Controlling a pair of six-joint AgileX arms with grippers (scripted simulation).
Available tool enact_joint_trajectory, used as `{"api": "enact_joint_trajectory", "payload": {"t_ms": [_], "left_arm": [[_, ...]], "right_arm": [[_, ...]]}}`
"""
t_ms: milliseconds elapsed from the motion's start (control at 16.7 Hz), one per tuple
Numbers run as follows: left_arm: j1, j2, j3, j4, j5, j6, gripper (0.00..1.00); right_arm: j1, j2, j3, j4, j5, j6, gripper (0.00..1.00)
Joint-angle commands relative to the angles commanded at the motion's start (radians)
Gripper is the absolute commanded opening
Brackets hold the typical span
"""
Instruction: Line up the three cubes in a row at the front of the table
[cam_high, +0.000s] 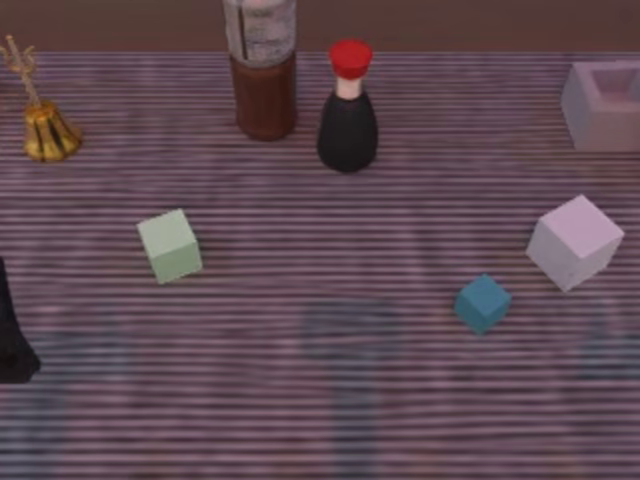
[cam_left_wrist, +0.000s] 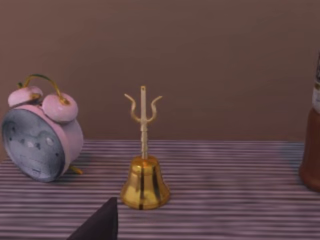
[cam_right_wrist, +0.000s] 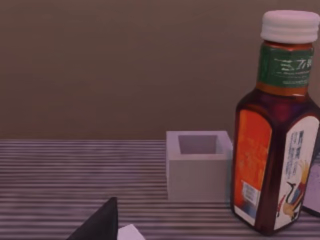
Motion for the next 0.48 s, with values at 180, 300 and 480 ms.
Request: {"api": "enact_joint_trajectory", "payload": {"t_ms": [180,300,480], "left_arm": [[0.000,0.000,0.000,0.000,0.000,0.000,1.00],[0.000,0.000,0.000,0.000,0.000,0.000,1.00],[0.000,0.000,0.000,0.000,0.000,0.000,1.00]], "right_arm": [[0.004,0.010,0.010,-0.007,-0.001,-0.001,1.00],[0.021,0.062,0.061,-0.040,-0.003,-0.008,1.00],[0.063,0.220,0.203,-0.132,-0.004,-0.026,1.00]]}}
